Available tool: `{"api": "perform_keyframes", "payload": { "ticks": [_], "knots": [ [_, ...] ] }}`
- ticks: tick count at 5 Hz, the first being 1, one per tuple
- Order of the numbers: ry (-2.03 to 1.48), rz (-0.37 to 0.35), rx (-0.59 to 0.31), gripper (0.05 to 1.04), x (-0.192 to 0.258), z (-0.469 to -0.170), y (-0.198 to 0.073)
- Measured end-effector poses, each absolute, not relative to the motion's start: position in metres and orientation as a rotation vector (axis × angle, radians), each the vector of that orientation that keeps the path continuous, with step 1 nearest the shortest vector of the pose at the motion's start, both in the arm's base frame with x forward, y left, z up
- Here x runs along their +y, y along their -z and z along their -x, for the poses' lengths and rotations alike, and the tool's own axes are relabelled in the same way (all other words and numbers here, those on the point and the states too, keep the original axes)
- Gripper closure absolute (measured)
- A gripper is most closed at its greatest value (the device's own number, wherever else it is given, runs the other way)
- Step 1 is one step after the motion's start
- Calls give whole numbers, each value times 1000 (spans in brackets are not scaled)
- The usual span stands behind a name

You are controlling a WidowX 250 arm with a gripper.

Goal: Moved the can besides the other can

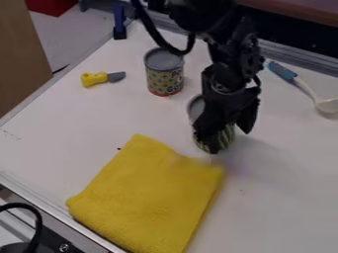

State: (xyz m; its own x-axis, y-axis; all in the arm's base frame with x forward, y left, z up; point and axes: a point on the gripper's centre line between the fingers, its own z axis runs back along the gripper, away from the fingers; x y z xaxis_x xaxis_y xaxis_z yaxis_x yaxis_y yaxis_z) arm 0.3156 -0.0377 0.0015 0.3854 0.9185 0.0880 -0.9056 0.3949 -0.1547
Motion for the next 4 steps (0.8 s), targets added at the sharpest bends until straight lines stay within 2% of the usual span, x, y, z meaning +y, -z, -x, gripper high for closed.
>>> {"api": "perform_keyframes", "payload": {
  "ticks": [2,4],
  "knots": [
    [-1232,81,-150,86,-17,-317,-3],
    [-1195,100,-165,85,-26,-331,-15]
  ]
}}
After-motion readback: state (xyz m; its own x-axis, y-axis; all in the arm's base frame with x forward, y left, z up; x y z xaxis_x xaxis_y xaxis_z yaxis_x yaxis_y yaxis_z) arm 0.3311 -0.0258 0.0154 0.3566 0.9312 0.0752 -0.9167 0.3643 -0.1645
